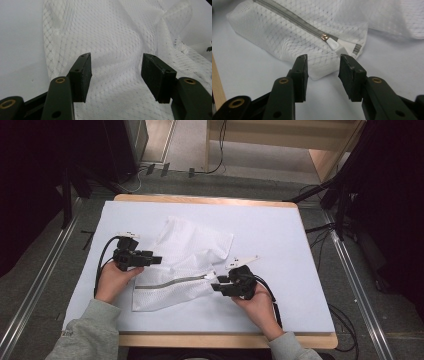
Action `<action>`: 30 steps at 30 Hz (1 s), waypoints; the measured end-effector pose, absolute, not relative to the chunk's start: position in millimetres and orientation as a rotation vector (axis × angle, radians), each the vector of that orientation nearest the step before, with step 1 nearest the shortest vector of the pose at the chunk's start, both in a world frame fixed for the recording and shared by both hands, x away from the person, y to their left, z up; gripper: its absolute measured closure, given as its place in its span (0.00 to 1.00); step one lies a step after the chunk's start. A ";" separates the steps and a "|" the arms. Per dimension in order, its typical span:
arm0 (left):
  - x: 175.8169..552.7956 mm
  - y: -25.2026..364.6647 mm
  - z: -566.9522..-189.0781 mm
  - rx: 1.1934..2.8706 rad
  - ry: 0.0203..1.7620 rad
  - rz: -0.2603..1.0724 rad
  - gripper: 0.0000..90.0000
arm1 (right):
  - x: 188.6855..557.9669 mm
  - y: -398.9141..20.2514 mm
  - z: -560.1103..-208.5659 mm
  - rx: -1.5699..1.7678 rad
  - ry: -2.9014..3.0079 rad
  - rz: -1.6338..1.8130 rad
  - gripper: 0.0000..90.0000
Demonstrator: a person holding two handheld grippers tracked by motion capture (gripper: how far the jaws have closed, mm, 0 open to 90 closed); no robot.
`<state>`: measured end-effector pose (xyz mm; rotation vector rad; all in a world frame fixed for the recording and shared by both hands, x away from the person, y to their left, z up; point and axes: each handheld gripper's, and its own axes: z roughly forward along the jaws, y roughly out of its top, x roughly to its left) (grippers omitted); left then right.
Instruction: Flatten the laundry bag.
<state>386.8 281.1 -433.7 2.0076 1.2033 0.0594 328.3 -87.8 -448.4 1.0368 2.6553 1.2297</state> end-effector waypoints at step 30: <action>392.8 295.9 -432.7 1.964 1.250 0.070 0.47 | 323.8 -88.5 -449.8 1.065 2.642 1.093 0.98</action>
